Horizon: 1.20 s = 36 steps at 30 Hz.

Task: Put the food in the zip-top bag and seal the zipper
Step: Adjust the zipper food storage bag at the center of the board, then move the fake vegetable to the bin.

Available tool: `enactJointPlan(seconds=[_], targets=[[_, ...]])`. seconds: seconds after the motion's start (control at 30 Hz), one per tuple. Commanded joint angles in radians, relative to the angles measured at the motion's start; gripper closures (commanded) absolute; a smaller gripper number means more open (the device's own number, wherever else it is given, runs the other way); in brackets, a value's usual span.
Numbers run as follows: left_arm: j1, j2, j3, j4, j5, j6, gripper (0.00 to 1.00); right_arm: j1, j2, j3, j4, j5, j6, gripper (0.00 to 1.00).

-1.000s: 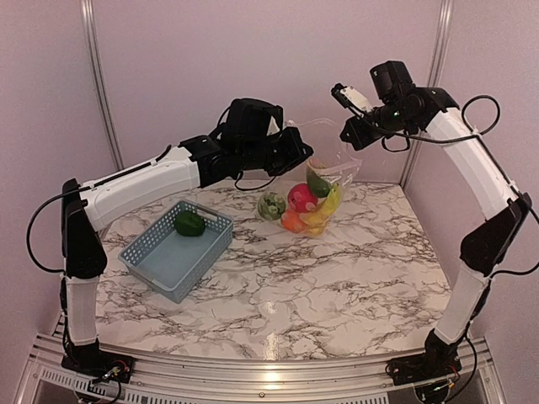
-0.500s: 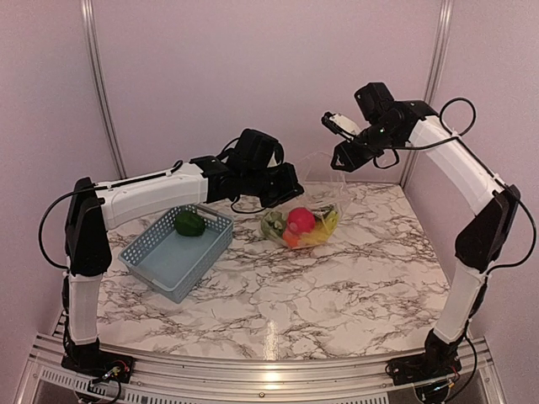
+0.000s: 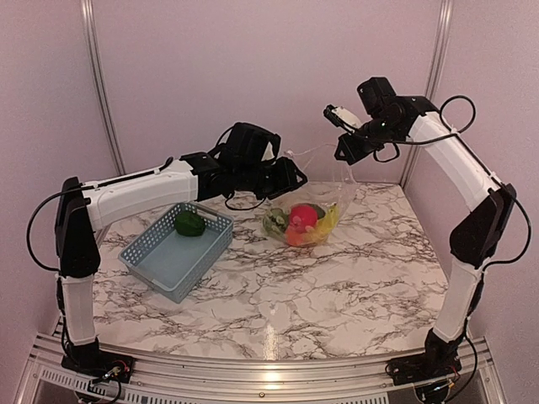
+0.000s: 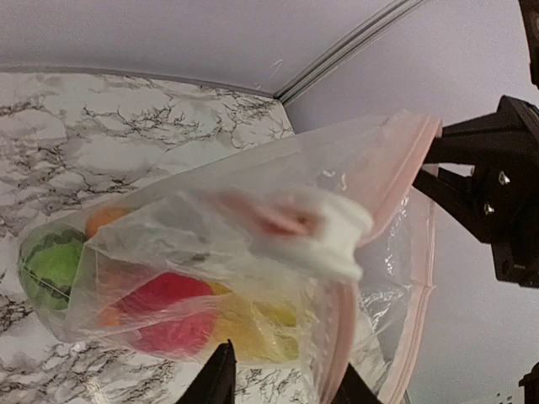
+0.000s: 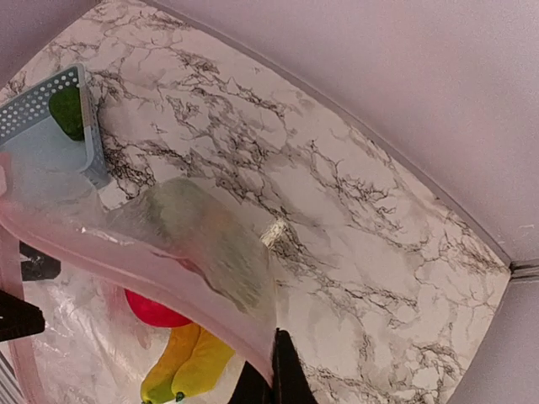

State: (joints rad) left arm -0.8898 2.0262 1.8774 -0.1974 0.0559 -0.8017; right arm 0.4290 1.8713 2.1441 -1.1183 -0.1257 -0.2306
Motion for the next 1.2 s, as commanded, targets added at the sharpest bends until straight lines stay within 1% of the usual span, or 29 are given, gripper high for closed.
enactJointPlan(seconds=[0.0,0.07,0.1,0.13,0.2,0.3,0.4,0.5,0.57,0.7,0.77,0.83,0.93,1.0,1.03,1.17], targets=[[0.005,-0.137,-0.057,0.024,-0.114,0.195,0.4,-0.073,0.029,0.168,0.023,0.011,0.022,1.0],[0.01,-0.193,-0.104,0.012,-0.197,0.252,0.21,-0.087,0.024,0.194,0.031,0.013,0.023,1.0],[0.013,-0.224,-0.132,0.006,-0.223,0.268,0.05,-0.088,0.018,0.195,0.033,0.014,0.024,1.0],[0.019,-0.257,-0.173,0.005,-0.276,0.274,0.02,-0.09,0.01,0.19,0.034,0.013,0.022,1.0],[0.04,-0.333,-0.269,0.028,-0.294,0.278,0.01,-0.089,-0.005,0.164,0.032,0.001,0.017,1.0],[0.094,-0.424,-0.4,0.024,-0.27,0.255,0.01,-0.09,-0.021,0.109,0.024,-0.02,0.008,1.0],[0.136,-0.489,-0.486,-0.005,-0.316,0.25,0.01,-0.089,-0.025,0.061,0.012,-0.052,0.0,1.0],[0.148,-0.548,-0.556,0.021,-0.335,0.304,0.01,-0.085,-0.024,0.028,0.0,-0.074,-0.007,1.0],[0.156,-0.563,-0.556,0.001,-0.348,0.322,0.01,-0.078,-0.022,0.012,-0.003,-0.082,-0.015,1.0],[0.176,-0.534,-0.534,-0.147,-0.531,0.236,0.01,-0.068,-0.02,-0.017,-0.015,-0.095,-0.036,1.0],[0.189,-0.503,-0.512,-0.2,-0.516,0.3,0.01,-0.066,-0.02,-0.028,-0.023,-0.1,-0.049,1.0],[0.196,-0.479,-0.505,-0.233,-0.541,0.339,0.01,-0.065,-0.02,-0.031,-0.034,-0.105,-0.06,1.0],[0.246,-0.445,-0.493,-0.316,-0.502,0.261,0.01,-0.066,-0.025,-0.026,-0.041,-0.111,-0.076,1.0],[0.294,-0.414,-0.469,-0.387,-0.474,0.151,0.02,-0.065,-0.031,-0.029,-0.036,-0.114,-0.079,1.0],[0.311,-0.403,-0.47,-0.403,-0.454,0.113,0.04,-0.065,-0.035,-0.035,-0.034,-0.116,-0.079,1.0],[0.34,-0.399,-0.515,-0.371,-0.429,-0.041,0.11,-0.066,-0.052,-0.047,-0.026,-0.115,-0.081,1.0]])
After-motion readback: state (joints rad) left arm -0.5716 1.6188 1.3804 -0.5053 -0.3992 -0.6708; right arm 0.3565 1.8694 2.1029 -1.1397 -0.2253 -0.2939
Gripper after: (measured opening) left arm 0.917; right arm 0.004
